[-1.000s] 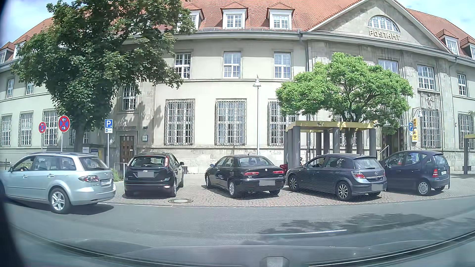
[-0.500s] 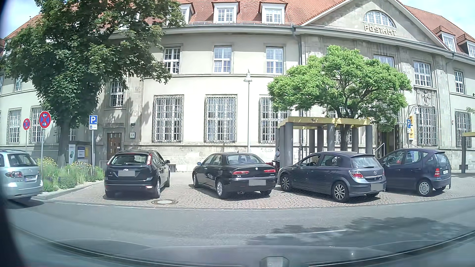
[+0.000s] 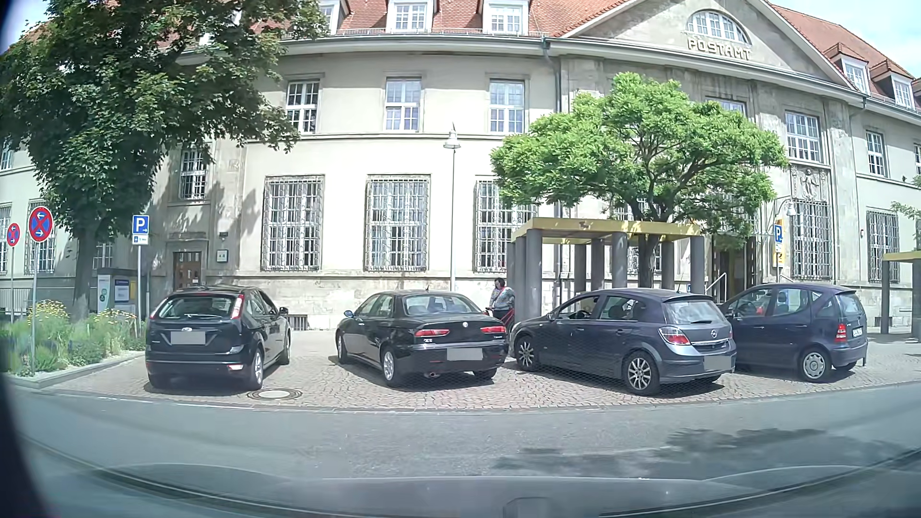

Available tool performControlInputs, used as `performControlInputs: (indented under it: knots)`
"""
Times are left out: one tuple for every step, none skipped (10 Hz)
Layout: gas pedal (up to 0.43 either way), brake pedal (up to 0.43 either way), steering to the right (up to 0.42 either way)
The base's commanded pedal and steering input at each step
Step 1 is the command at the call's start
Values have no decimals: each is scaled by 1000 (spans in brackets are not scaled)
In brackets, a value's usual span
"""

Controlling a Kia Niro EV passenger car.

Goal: Follow the waypoints while adhering to traffic rules and regulations

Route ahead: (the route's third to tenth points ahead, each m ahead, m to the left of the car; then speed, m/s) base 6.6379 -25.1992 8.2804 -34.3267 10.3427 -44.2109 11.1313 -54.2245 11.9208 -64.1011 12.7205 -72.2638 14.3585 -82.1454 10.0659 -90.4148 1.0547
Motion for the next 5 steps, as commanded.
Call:
performControlInputs:
  knots:
    - [0, 293, 470]
    - [0, 293, 497]
    - [0, 293, 533]
    - [0, 293, 566]
    - [0, 293, 599]
